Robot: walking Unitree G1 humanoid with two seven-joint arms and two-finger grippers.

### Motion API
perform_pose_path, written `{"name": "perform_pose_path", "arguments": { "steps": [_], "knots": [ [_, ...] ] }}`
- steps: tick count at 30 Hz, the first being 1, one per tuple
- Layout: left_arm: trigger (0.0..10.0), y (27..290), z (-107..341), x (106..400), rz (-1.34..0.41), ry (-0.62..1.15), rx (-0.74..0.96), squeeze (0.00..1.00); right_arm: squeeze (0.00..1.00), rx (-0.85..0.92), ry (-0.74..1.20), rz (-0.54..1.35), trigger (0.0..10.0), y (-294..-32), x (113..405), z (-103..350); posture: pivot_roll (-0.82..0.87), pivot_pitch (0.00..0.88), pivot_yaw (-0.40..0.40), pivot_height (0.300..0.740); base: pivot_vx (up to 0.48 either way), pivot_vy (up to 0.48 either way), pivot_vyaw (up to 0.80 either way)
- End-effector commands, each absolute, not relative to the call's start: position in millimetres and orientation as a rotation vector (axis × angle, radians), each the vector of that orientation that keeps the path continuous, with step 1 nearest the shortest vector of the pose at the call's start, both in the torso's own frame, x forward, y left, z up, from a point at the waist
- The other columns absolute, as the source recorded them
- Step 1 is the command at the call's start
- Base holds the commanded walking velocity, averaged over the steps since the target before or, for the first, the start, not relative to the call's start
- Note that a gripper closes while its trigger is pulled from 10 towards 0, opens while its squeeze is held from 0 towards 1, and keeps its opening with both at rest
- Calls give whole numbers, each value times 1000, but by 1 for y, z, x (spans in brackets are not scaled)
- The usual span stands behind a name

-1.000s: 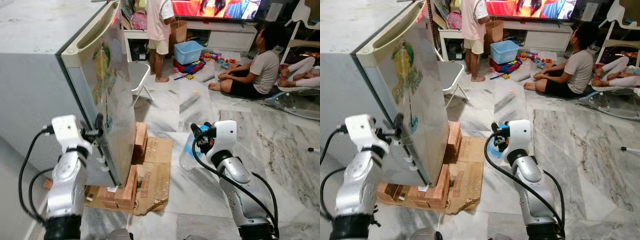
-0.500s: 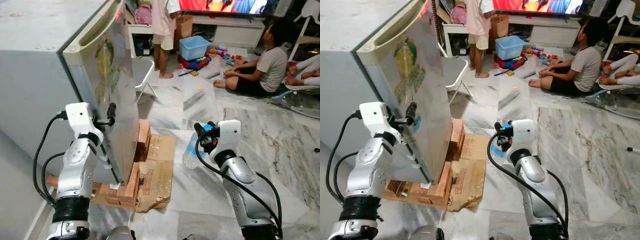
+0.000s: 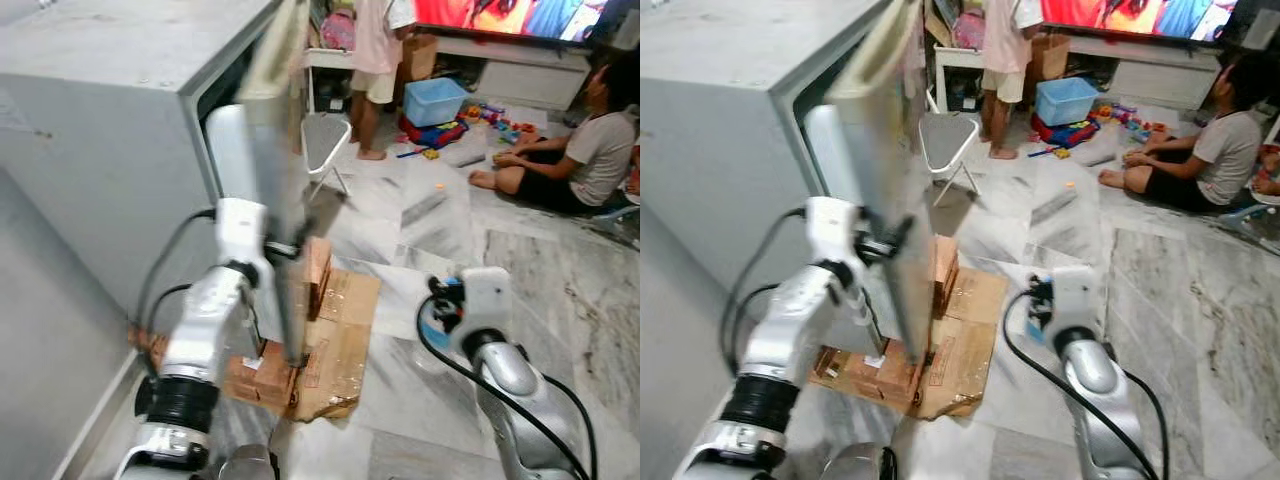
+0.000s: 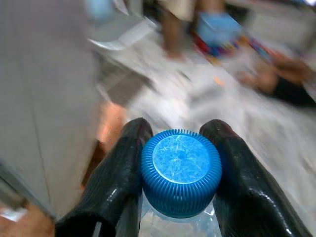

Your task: Restocking fridge

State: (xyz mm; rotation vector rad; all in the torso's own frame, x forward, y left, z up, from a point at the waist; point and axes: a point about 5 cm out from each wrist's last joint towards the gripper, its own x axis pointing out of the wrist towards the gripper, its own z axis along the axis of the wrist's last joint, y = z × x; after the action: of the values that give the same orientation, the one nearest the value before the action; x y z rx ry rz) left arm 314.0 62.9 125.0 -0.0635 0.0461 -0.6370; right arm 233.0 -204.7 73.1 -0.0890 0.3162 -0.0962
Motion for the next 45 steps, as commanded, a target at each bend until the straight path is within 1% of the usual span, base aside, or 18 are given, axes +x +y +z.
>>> {"name": "perform_pose_path", "arguments": {
  "steps": [1, 3, 6, 7, 10, 13, 14, 17, 18, 21, 22, 24, 25, 26, 29, 32, 43, 45],
  "knots": [
    [10000, 18, 154, 302, -900, -45, -38, 0, 0, -88, 346, -206, 10000, -228, 223, 76, -51, 0, 24, 740, 0, 0, 0],
    [10000, 8, 156, 295, -973, -41, -64, 0, 0, -75, 357, -213, 10000, -230, 221, 75, -54, 0, 26, 740, 0, 0, 0],
    [10000, -16, 171, 276, -1138, -49, -150, 0, 0, -56, 364, -220, 10000, -231, 217, 73, -65, 0, 38, 740, 0, 0, 0],
    [10000, -21, 175, 273, -1161, -53, -180, 0, 0, -51, 362, -221, 10000, -230, 218, 72, -65, 0, 40, 740, 0, 0, 0],
    [10000, -22, 175, 276, -1126, -51, -204, 0, 0, -45, 353, -218, 10000, -225, 223, 73, -64, 0, 43, 740, 0, 0, 0],
    [10000, -5, 166, 286, -998, -57, -179, 0, 0, -44, 340, -215, 10000, -221, 229, 76, -52, 0, 38, 740, 0, 0, 0],
    [10000, 9, 162, 292, -904, -52, -180, 0, 0, -42, 336, -212, 10000, -220, 232, 76, -45, 0, 34, 740, 0, 0, 0],
    [10000, 24, 155, 296, -821, -47, -155, 0, 0, -39, 338, -212, 10000, -219, 233, 78, -36, 0, 28, 740, 0, 0, 0],
    [10000, 44, 145, 298, -720, -34, -117, 0, 0, -37, 334, -207, 10000, -218, 237, 79, -32, 0, 23, 740, 0, 0, 0],
    [10000, 72, 134, 297, -590, -11, -91, 0, 0, -24, 321, -191, 10000, -215, 242, 80, -22, 0, 16, 740, 0, 0, 0],
    [10000, 93, 126, 294, -499, 5, -78, 0, 0, -17, 309, -180, 10000, -212, 247, 83, -16, 0, 11, 740, 0, -304, 0],
    [10000, 98, 124, 293, -476, 10, -76, 0, 0, -16, 305, -178, 10000, -211, 248, 83, -16, 0, 11, 740, 0, -304, 0],
    [10000, 112, 118, 289, -416, 33, -85, 0, 0, -10, 306, -177, 10000, -209, 251, 83, -12, 0, 9, 740, 0, -322, 0],
    [10000, 112, 118, 289, -416, 33, -85, 0, 0, -10, 306, -177, 10000, -209, 251, 83, -12, 0, 9, 740, 0, -322, 0],
    [10000, 127, 112, 284, -375, 64, -78, 0, 0, -8, 293, -165, 10000, -205, 258, 85, -5, 0, 6, 740, 0, -312, 0],
    [10000, 130, 108, 283, -354, 75, -63, 0, 0, -33, 272, -139, 10000, -199, 263, 89, -3, 0, 4, 740, 0, -314, 0],
    [10000, 116, 104, 283, -362, 74, -73, 0, 0, -32, 266, -138, 10000, -196, 266, 90, -19, 0, 10, 740, 0, -348, 120],
    [10000, 116, 104, 283, -362, 77, -72, 0, 0, -30, 266, -137, 10000, -195, 266, 90, -19, 0, 11, 740, 0, -465, 800]
  ]
}}
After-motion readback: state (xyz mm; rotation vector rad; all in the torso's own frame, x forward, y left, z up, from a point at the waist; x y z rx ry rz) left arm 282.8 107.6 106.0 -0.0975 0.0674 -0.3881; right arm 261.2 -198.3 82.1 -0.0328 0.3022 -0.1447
